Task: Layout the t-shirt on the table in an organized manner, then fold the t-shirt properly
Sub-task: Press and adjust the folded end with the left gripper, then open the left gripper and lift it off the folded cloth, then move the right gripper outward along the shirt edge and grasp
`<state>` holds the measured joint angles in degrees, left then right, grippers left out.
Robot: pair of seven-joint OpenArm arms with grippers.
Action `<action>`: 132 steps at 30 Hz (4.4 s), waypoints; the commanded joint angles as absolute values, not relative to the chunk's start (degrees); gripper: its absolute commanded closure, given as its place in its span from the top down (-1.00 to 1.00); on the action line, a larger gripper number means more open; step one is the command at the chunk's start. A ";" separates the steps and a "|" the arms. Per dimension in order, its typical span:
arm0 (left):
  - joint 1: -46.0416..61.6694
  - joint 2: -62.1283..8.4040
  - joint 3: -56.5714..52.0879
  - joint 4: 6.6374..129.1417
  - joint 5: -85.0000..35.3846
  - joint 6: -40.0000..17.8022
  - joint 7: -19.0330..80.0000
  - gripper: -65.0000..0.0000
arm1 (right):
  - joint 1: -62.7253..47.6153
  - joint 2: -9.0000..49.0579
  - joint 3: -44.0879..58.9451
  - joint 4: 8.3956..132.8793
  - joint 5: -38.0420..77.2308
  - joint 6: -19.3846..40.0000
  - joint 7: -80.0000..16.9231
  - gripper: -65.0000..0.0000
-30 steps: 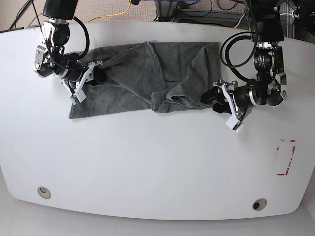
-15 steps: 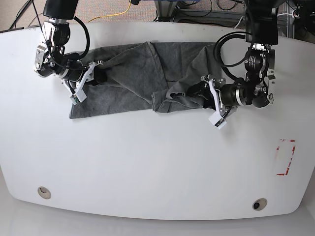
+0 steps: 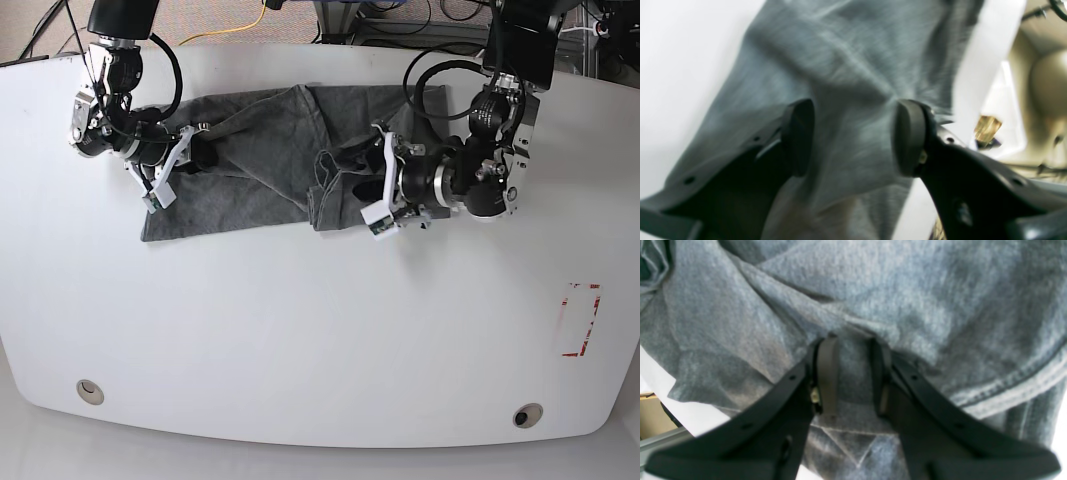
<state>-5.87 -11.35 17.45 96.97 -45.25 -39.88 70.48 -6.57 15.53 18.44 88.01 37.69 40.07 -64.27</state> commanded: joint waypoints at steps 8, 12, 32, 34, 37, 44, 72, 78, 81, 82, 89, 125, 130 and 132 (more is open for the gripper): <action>-7.34 -11.47 32.04 105.63 -46.64 -40.00 69.85 0.04 | -6.02 16.13 18.68 88.48 37.41 40.00 -64.66 -0.51; -7.43 -11.38 33.36 107.38 -46.64 -40.00 69.85 0.04 | -6.02 16.13 18.68 88.48 37.41 40.00 -64.66 -0.51; -7.60 -13.41 5.67 100.62 -43.91 -40.00 69.58 0.04 | -6.02 16.13 18.77 88.48 37.41 40.00 -64.84 -0.51; -7.60 -13.32 4.88 98.33 -40.66 -40.00 69.58 0.04 | -6.02 16.13 18.77 88.48 37.41 40.00 -64.84 -0.51; -7.34 -13.14 4.62 96.22 -36.00 -40.00 69.49 0.04 | -6.02 16.13 18.77 88.57 37.41 40.00 -64.84 -0.51; -4.53 -11.30 5.23 96.40 -33.98 -40.00 69.49 0.04 | -6.02 16.13 18.77 88.57 37.41 40.00 -64.84 -0.51; -1.01 -13.05 31.25 108.09 -33.89 -40.00 69.85 -0.15 | -6.02 16.13 18.86 88.57 37.41 40.00 -64.84 -0.51; -0.75 -13.05 19.12 108.18 -33.63 -40.00 69.49 -0.16 | -6.02 16.13 18.86 88.57 37.41 40.00 -64.84 -0.51; -0.31 -13.05 12.88 107.30 -33.19 -40.00 69.41 -0.16 | -6.02 16.13 18.86 88.57 37.41 40.00 -64.84 -0.51; -0.04 -13.05 11.38 107.12 -32.92 -40.00 69.41 -0.16 | -6.02 16.13 18.86 88.57 37.41 40.00 -64.84 -0.51; 0.22 -12.79 4.18 103.34 -27.38 -40.00 69.32 -0.16 | -6.02 16.13 18.86 88.57 37.41 40.00 -64.84 -0.51; 1.98 -15.78 6.46 87.78 -19.03 -40.00 61.76 -0.83 | 1.80 17.19 40.92 86.99 60.79 40.00 -74.15 1.00; 1.98 -15.78 6.46 87.87 -19.03 -40.00 61.76 -0.83 | 2.24 19.65 42.86 77.14 60.70 40.00 -73.89 1.00; 1.89 -15.78 6.46 87.87 -19.03 -40.00 61.76 -0.83 | 2.24 20.53 42.86 74.59 60.70 40.00 -73.71 1.00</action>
<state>1.58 -14.96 6.48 88.27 -23.62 -40.58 57.36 1.37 18.46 42.50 75.94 59.02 39.77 -74.78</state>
